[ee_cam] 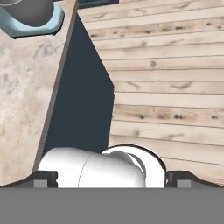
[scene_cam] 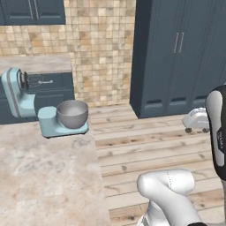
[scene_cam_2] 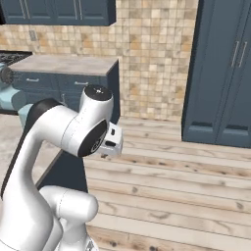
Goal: Close the stand mixer head.
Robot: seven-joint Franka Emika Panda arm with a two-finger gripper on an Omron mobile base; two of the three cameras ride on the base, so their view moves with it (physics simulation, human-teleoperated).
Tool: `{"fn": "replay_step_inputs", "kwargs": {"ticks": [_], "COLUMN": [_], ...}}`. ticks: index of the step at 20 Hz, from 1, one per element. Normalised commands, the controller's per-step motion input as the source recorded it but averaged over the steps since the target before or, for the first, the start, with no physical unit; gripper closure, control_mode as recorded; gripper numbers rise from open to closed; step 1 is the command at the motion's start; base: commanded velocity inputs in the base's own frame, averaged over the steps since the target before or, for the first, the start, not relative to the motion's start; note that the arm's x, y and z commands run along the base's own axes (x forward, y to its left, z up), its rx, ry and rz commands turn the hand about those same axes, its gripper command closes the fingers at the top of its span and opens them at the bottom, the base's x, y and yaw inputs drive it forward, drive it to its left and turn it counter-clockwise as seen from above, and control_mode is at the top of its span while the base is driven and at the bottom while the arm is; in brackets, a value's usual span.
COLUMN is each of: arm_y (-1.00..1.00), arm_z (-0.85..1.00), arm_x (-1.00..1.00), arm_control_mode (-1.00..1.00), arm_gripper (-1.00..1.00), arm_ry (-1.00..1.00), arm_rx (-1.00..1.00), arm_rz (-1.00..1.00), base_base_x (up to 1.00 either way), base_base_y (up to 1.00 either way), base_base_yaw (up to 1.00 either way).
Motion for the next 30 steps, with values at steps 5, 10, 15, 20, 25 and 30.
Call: {"fn": "replay_step_inputs", "kwargs": {"ticks": [5, 10, 15, 20, 25, 30], "arm_y": [0.0, 0.0, 0.0, 0.0, 0.0, 0.0], "arm_z": [0.0, 0.0, 0.0, 0.0, 0.0, 0.0], "arm_x": [0.0, 0.0, 0.0, 0.0, 0.0, 0.0], "arm_control_mode": [1.0, 1.0, 1.0, 1.0, 1.0, 1.0], "arm_gripper": [-1.0, -1.0, -1.0, -1.0, -1.0, -1.0], "arm_ry": [0.0, 0.0, 0.0, 0.0, 0.0, 0.0], "arm_rx": [0.0, 0.0, 0.0, 0.0, 0.0, 0.0], "arm_rz": [0.0, 0.0, 0.0, 0.0, 0.0, 0.0], "base_base_x": [0.74, 1.0, 0.44, 0.05, 0.29, 0.66], "base_base_y": [-0.07, -0.05, -0.64, -1.0, -0.43, -0.04], "base_base_yaw": [-0.07, -0.04, 0.1, 0.26, 0.29, 0.4]}}
